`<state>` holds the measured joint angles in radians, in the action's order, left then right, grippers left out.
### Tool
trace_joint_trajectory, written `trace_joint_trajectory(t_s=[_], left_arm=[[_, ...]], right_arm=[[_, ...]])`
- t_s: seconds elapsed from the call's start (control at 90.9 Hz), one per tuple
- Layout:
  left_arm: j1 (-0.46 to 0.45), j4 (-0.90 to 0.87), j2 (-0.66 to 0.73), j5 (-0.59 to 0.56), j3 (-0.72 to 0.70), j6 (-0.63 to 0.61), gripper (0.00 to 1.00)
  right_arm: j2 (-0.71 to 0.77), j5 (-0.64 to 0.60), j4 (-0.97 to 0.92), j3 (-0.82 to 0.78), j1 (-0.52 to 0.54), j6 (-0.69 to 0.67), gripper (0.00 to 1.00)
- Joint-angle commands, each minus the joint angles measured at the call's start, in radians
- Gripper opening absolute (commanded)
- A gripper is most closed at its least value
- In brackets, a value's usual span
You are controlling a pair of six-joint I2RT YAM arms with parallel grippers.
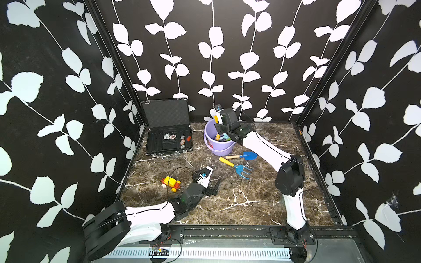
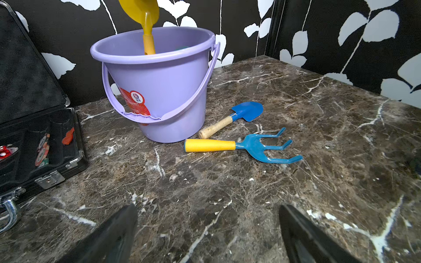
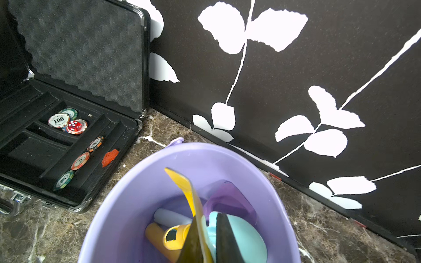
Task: Organize the gardening tools
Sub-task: Place the gardening tool in the container.
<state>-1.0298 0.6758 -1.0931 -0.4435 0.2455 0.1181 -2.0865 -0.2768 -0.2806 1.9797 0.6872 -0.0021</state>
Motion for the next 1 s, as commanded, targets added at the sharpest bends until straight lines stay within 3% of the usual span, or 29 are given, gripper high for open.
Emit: trace_joint_trajectory(t_s=[0.0,0.396,0.528,0.726,0.99], left_arm=[[0.004,-0.024,0.023,-0.027,-0.012,0.015,0.99],[0.004,-0.044,0.007,-0.08,-0.005,0.035,0.99],[0.004,-0.041,-0.012,-0.087,0.005,0.02,0.99],[0.004,-0.06,-0.034,-0.09,0.037,-0.011,0.99],[0.032,-0.096,-0.114,-0.029,0.1,-0.07,0.99]], right_arm=[[-0.025,0.005,0.069,-0.025,-0.001,0.036,0.0],[-0.084,0.088,0.041,-0.06,-0.045,0.105,0.0],[-0.077,0.107,0.016,-0.066,-0.055,0.122,0.16],[-0.015,0.133,-0.013,-0.08,-0.057,0.131,0.48],[0.117,0.14,-0.067,-0.112,-0.057,0.16,0.73]])
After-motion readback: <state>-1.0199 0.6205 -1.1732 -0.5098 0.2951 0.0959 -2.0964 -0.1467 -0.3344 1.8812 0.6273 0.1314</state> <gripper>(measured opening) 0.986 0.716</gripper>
